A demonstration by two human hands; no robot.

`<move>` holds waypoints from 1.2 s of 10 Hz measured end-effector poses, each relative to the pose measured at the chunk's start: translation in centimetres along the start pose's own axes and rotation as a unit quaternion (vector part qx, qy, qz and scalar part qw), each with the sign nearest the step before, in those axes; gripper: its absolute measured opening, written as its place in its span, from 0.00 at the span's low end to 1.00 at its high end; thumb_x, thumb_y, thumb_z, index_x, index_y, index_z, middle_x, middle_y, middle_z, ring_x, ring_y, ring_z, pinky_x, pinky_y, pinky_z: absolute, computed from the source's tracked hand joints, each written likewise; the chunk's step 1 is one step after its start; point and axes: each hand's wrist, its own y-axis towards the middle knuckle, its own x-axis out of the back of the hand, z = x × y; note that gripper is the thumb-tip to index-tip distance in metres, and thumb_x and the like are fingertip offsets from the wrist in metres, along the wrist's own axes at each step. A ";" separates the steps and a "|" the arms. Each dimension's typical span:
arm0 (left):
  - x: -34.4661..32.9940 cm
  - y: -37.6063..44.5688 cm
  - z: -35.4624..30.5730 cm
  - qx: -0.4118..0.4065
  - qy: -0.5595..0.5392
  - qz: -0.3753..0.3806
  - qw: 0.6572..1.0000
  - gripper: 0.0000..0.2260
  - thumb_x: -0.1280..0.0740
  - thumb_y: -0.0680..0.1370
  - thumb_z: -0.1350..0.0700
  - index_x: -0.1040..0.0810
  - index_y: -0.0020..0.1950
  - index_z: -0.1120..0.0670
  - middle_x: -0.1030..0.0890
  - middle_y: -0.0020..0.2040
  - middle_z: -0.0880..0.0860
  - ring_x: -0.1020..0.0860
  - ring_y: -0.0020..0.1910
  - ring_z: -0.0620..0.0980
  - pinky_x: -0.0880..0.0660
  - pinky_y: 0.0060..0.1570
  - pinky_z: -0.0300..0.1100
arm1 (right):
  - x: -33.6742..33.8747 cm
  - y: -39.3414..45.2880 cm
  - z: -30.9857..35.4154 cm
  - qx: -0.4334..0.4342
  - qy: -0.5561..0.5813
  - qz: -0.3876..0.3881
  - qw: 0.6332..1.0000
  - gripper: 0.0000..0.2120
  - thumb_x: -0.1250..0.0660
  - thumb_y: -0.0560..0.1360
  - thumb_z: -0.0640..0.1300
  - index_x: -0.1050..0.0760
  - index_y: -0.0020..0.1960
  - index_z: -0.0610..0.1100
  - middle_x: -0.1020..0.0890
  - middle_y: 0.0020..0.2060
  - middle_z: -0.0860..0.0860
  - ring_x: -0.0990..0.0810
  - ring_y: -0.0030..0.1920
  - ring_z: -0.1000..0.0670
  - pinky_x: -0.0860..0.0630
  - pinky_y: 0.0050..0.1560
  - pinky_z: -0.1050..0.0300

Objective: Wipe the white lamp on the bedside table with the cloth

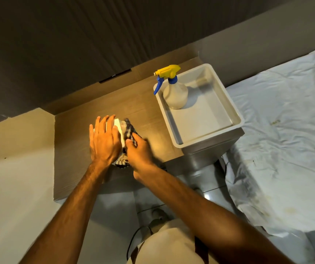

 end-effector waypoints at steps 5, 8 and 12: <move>-5.0 -3.4 -9.5 -0.213 -0.085 -0.137 0.964 0.24 0.48 0.85 0.54 0.35 0.80 0.59 0.33 0.81 0.62 0.36 0.82 0.61 0.38 0.81 0.58 | 22.3 3.6 6.2 0.199 -0.507 -0.175 0.820 0.20 0.42 0.85 0.43 0.29 0.76 0.49 0.20 0.69 0.43 0.20 0.66 0.38 0.22 0.66 0.41; -14.6 -2.7 -11.2 0.007 -0.026 0.101 0.995 0.34 0.47 0.86 0.42 0.58 0.85 0.55 0.56 0.86 0.59 0.56 0.86 0.60 0.57 0.85 0.60 | 24.2 7.9 3.2 0.135 -0.637 -0.141 0.746 0.20 0.34 0.81 0.47 0.25 0.73 0.50 0.25 0.72 0.44 0.24 0.70 0.39 0.23 0.67 0.42; -14.4 -3.3 -10.4 0.006 -0.034 0.081 0.996 0.33 0.52 0.85 0.40 0.60 0.85 0.51 0.59 0.87 0.57 0.58 0.86 0.59 0.54 0.84 0.62 | 24.8 6.0 3.6 0.148 -0.535 -0.141 0.820 0.29 0.27 0.77 0.52 0.29 0.75 0.49 0.31 0.75 0.45 0.28 0.74 0.41 0.27 0.74 0.41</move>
